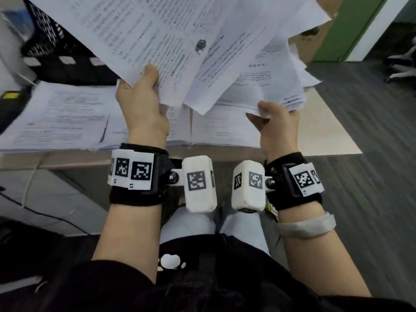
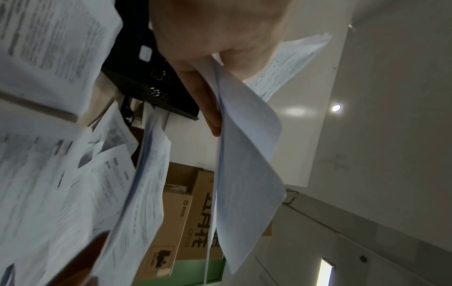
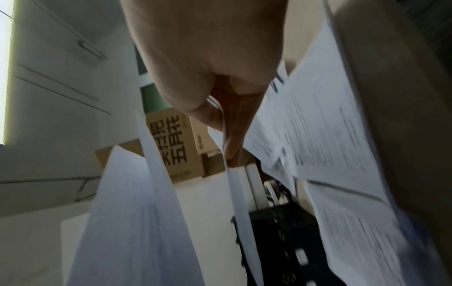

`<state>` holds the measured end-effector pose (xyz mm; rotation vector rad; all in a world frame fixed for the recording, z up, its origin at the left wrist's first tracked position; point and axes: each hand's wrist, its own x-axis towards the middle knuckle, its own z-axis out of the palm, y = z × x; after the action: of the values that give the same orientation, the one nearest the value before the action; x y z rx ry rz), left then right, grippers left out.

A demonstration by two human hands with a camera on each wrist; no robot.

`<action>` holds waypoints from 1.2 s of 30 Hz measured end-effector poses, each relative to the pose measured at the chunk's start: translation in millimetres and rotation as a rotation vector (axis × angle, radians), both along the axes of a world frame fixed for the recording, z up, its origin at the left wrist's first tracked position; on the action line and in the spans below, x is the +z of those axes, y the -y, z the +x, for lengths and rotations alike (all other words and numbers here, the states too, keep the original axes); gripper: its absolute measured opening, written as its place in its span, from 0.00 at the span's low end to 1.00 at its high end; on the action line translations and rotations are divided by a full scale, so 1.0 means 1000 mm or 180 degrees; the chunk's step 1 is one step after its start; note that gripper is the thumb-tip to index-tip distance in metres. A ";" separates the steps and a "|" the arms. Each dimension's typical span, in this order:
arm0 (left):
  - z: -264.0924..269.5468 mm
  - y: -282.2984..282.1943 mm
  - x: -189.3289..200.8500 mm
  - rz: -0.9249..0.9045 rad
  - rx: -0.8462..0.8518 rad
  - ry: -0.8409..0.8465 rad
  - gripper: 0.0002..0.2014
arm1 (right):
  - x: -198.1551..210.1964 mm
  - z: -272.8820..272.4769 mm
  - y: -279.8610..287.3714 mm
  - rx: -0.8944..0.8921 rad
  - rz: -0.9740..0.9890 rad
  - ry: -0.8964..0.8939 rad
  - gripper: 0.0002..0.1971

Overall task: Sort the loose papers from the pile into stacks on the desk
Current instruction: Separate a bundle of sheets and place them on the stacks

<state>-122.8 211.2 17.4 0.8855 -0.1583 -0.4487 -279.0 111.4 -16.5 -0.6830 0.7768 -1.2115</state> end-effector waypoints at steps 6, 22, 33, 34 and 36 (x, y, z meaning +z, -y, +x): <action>0.052 -0.059 0.006 -0.0054 0.0498 0.0157 0.09 | -0.007 0.071 -0.041 0.1048 0.0212 -0.0163 0.10; 0.139 -0.184 -0.005 -0.0062 0.1393 0.0026 0.14 | -0.024 0.190 -0.164 0.2424 0.0272 -0.0006 0.20; 0.158 -0.240 -0.012 -0.0015 0.1762 -0.0069 0.10 | -0.049 0.251 -0.208 0.2515 0.0428 0.0103 0.22; 0.159 -0.243 -0.012 -0.0025 0.1775 -0.0074 0.09 | -0.049 0.255 -0.210 0.2558 0.0484 0.0185 0.22; 0.162 -0.247 -0.013 -0.0026 0.1758 -0.0050 0.09 | -0.050 0.261 -0.214 0.2668 0.0587 0.0275 0.23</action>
<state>39.0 458.7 4.1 0.8757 0.1005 0.0600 -18.3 325.0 -66.2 -0.6934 0.4377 -0.3967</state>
